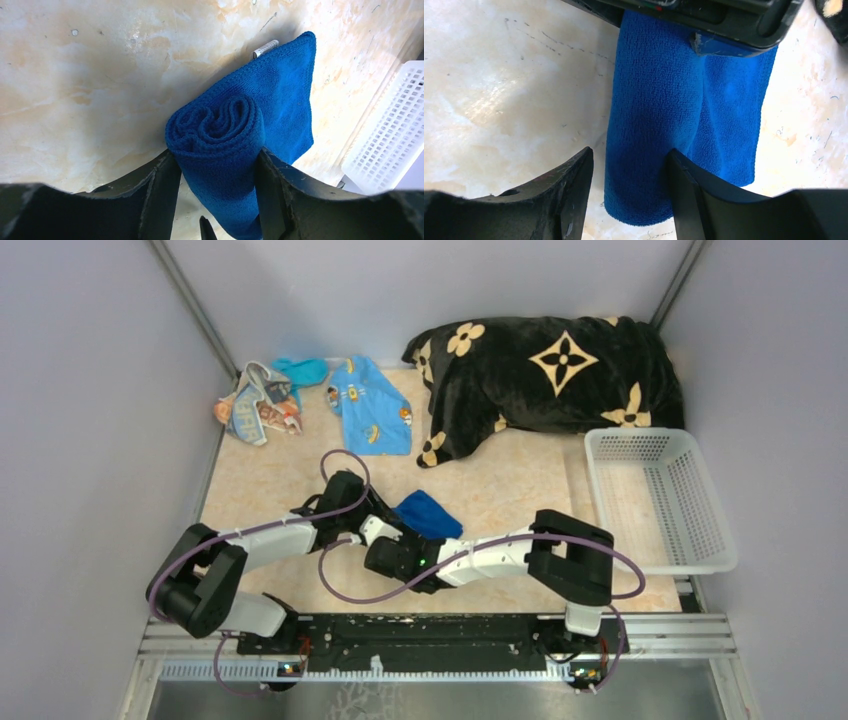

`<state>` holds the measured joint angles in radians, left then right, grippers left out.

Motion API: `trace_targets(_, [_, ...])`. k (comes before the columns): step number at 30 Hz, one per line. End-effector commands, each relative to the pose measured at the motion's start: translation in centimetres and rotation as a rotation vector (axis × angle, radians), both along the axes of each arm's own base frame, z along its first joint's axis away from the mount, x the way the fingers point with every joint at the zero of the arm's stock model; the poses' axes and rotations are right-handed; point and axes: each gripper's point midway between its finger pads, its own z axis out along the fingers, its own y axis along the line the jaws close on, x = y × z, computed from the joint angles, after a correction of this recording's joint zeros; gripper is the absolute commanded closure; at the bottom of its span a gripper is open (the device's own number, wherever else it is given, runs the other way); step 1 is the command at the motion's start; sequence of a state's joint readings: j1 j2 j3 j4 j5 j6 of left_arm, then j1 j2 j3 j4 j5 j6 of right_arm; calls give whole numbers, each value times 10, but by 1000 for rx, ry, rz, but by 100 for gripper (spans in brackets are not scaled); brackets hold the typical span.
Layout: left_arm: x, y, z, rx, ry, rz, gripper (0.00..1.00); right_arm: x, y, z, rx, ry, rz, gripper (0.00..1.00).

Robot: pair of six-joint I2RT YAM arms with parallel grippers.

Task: Roll the towels
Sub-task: Roll the towel at the center of the board.

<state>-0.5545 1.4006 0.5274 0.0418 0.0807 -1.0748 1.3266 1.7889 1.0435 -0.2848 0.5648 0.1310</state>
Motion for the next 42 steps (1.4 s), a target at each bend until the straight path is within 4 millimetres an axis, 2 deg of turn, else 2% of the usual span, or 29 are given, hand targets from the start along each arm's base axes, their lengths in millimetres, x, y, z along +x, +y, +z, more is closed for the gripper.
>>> trace_targets(1, [-22, 40, -40, 210, 104, 19, 39, -8, -29, -34, -142, 46, -21, 46])
trace_targets(5, [-18, 36, -35, 204, 90, 8, 37, -12, -32, -46, -112, 134, -18, 56])
trace_targets(8, [-14, 34, -25, 193, 61, 4, 33, -14, -34, -48, -51, 237, -23, 71])
trace_targets(13, [-9, 38, -1, 163, 0, 46, 25, -29, -15, -33, 208, 503, 38, 85])
trace_targets(19, [-19, 40, 24, 87, -66, 56, 19, -40, 2, -15, 489, 804, 77, 85])
trace_targets(24, [-37, 33, 22, 6, -38, 28, 18, -32, 4, -4, 673, 998, 55, 85])
trace_targets(27, [-37, 23, 25, -57, -50, 10, 18, -30, 2, 3, 774, 1085, 52, 85])
trace_targets(37, [-16, 3, 38, -118, -90, -11, 17, -23, -11, -32, 791, 1227, -107, 84])
trace_targets(42, [-9, 7, 31, -83, -91, 22, 18, -21, -13, -41, 783, 1242, -143, 84])
